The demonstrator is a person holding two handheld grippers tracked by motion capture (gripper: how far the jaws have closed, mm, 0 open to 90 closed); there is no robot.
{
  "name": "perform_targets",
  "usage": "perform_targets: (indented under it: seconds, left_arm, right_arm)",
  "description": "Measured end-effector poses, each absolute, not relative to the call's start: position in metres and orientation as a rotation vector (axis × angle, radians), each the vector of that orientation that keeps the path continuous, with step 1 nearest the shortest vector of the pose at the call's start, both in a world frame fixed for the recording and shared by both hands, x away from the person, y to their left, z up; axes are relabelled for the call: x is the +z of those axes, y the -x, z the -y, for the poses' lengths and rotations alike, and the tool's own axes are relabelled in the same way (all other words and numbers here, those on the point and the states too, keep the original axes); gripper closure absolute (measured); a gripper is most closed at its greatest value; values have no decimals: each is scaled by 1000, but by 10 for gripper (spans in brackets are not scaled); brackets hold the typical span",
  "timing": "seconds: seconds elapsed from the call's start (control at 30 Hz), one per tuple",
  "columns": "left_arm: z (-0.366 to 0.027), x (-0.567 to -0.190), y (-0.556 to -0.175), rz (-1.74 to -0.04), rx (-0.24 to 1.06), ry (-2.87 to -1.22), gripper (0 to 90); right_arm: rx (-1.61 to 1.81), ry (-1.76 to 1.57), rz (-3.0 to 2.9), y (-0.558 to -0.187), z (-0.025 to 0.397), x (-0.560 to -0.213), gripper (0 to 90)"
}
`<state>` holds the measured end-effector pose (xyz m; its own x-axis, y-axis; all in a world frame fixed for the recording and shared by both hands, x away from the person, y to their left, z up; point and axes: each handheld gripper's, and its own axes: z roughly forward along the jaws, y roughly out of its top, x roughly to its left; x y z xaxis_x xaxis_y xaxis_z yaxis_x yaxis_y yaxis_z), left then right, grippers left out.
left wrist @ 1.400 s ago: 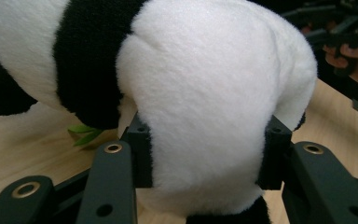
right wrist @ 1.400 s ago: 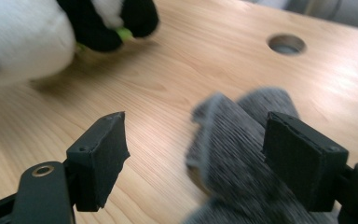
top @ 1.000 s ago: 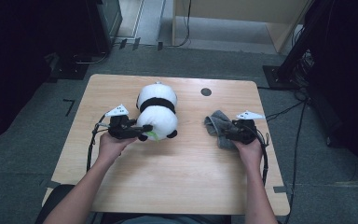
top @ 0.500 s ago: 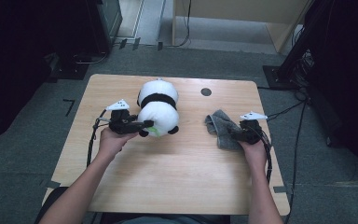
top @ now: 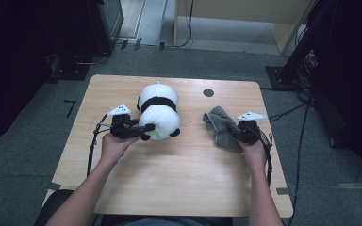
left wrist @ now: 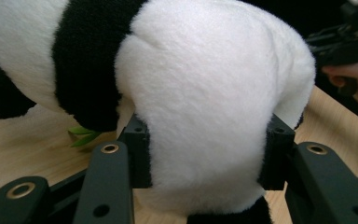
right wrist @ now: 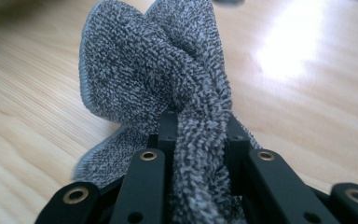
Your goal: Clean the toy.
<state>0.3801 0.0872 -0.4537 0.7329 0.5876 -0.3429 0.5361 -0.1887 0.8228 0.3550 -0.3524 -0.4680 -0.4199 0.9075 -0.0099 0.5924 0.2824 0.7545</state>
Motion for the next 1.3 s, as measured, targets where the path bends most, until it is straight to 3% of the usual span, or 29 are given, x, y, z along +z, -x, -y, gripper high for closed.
perform_targets:
  seconds: [0.83,1.3]
  left_arm:
    - [-60,-453,-363,-813,67,-1874,492]
    - [-56,-452,-358,-845,96,-1876,492]
  right_arm:
    - [1345,-1160,-2116,-332,277,-402,765]
    - [1395,-1006,-2192,-323,218,-402,766]
